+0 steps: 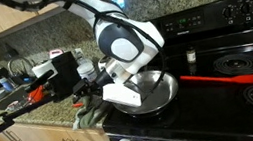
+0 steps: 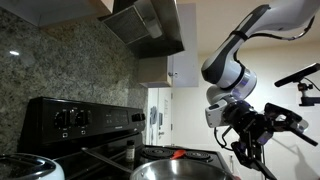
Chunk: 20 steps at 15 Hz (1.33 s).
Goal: Hang the towel on the oven handle
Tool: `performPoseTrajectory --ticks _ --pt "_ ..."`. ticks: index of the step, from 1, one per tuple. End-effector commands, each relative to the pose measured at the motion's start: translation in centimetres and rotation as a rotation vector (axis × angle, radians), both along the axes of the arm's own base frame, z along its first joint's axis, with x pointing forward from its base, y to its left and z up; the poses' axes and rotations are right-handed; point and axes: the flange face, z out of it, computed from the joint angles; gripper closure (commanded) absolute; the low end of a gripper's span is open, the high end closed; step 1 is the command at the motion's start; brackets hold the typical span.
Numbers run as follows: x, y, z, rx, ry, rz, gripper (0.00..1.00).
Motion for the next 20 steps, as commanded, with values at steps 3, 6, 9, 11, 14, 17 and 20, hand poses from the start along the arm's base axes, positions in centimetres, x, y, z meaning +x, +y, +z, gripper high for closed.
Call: performPoseTrajectory --ticks 3,6,9,11,14,17,20 --pt "-1.7 0.3 3.1 0.222 -0.218 0.03 0.0" --pt "-3.5 1.3 4.9 0.334 -0.324 0.091 0.0" --pt "-2.8 1.2 4.0 0.34 -0.272 0.103 0.0" --pt "-3.3 1.3 4.5 0.354 -0.275 0.11 0.0" --pt "-3.4 1.4 4.4 0.358 -0.274 0.111 0.0" --pt "-3.4 1.4 4.4 0.358 -0.275 0.111 0.0" --pt "-3.3 1.1 4.3 0.29 -0.232 0.048 0.0"
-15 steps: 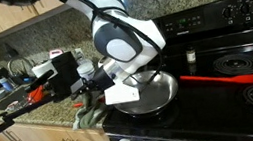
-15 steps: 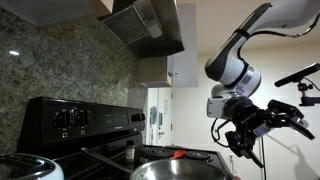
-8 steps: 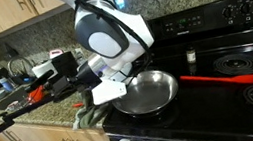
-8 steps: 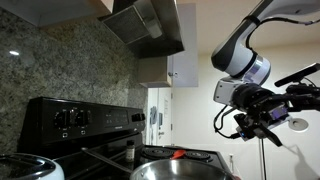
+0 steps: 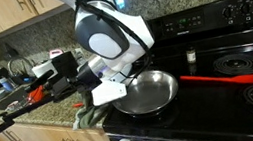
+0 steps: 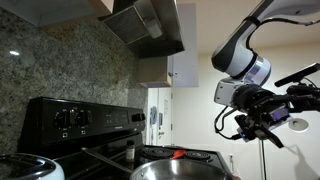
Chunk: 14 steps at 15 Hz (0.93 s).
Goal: Hang the towel on the oven handle
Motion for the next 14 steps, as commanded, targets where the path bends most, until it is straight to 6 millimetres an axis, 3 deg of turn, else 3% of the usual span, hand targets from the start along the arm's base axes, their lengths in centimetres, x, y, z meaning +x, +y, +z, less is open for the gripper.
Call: performPoseTrajectory --ticks 1,8,14 --pt "0.2 -0.3 0.2 -0.087 0.069 -0.08 0.0" --pt "-0.5 -0.1 1.5 -0.285 0.151 -0.255 0.0" --pt "0.0 0.6 1.2 -0.369 -0.025 -0.447 0.0"
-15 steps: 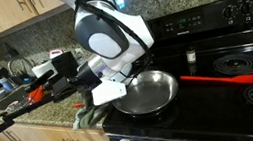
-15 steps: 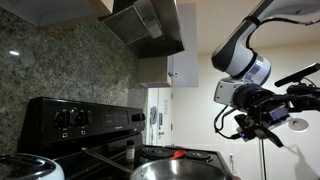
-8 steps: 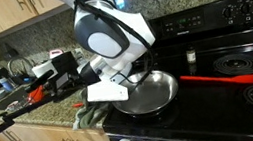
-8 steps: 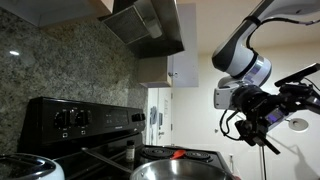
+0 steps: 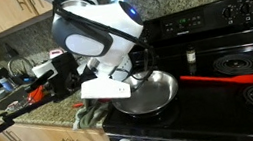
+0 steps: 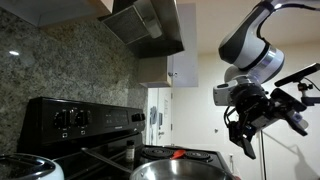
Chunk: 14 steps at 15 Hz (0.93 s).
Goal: Hang the towel on the oven handle
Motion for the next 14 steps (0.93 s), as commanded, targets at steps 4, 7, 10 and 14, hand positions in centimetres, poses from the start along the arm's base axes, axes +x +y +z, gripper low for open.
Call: performPoseTrajectory --ticks 4,7,10,14 --pt "-0.1 3.7 -0.2 -0.036 -0.1 -0.041 0.0" --pt "0.2 6.5 -0.5 -0.05 -0.124 -0.009 0.0" --pt "0.6 9.0 -1.3 -0.135 -0.199 0.014 0.0" --pt "0.7 11.0 -3.0 -0.293 -0.322 0.007 0.0"
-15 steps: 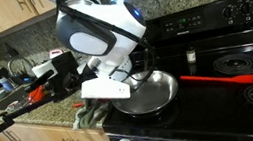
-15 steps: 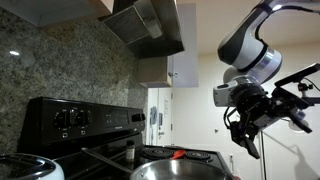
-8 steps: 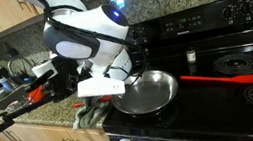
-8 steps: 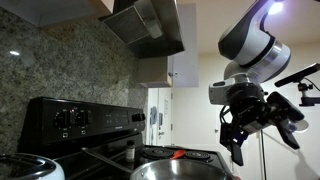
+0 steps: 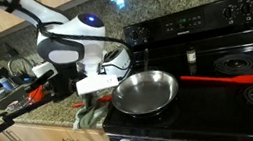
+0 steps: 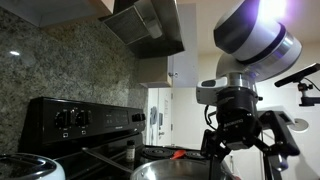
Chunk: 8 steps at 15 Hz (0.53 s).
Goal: Hang the towel on the oven handle
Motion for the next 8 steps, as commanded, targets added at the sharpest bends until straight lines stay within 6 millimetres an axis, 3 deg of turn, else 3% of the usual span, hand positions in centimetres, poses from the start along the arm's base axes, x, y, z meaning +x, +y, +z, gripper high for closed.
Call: performPoseTrajectory --ticks 1,8 --pt "-0.3 1.1 -1.1 -0.125 -0.106 -0.026 0.0" --pt "-0.3 1.2 -2.2 -0.128 -0.112 -0.023 0.0"
